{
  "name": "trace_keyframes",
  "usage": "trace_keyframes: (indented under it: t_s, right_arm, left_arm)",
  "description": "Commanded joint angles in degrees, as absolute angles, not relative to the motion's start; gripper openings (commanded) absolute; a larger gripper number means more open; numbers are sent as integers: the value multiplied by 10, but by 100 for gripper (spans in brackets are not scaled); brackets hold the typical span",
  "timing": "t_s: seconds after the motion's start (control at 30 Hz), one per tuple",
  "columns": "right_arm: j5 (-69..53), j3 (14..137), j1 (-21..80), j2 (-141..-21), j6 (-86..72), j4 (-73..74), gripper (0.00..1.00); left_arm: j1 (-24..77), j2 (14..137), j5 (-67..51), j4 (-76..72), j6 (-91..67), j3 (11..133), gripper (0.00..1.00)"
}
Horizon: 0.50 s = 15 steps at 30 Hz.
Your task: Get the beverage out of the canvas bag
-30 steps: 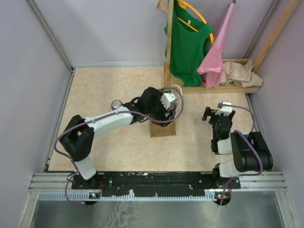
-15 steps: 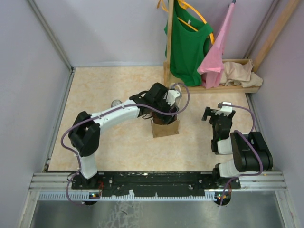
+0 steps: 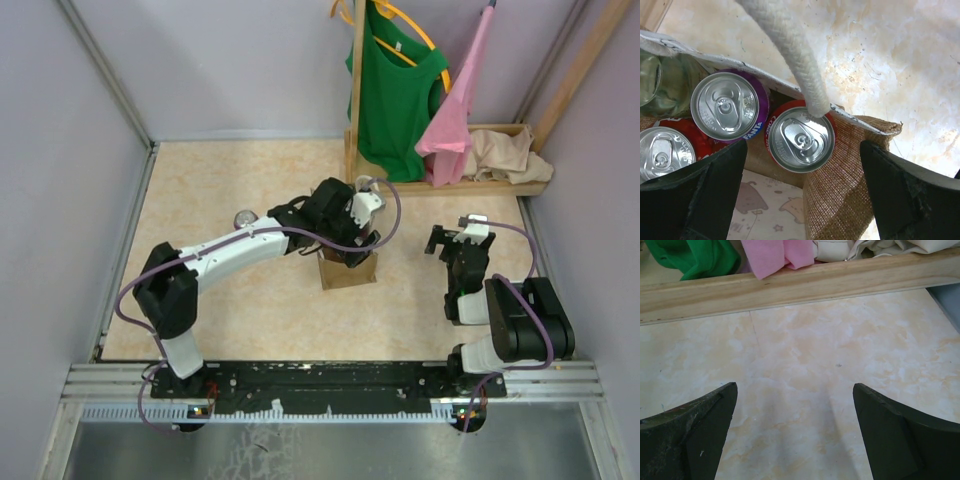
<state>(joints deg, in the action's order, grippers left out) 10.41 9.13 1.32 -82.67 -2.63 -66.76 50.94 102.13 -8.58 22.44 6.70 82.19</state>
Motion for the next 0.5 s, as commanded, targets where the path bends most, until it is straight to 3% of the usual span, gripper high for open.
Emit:
trace_keyframes:
  t_s: [0.0, 0.47]
  right_arm:
    - [105, 104, 12, -826, -27, -696, 99]
    - [105, 104, 12, -826, -27, -696, 99]
  left_arm:
    - [518, 1013, -92, 196, 75, 818, 99]
    - [519, 1040, -113, 223, 73, 826, 95]
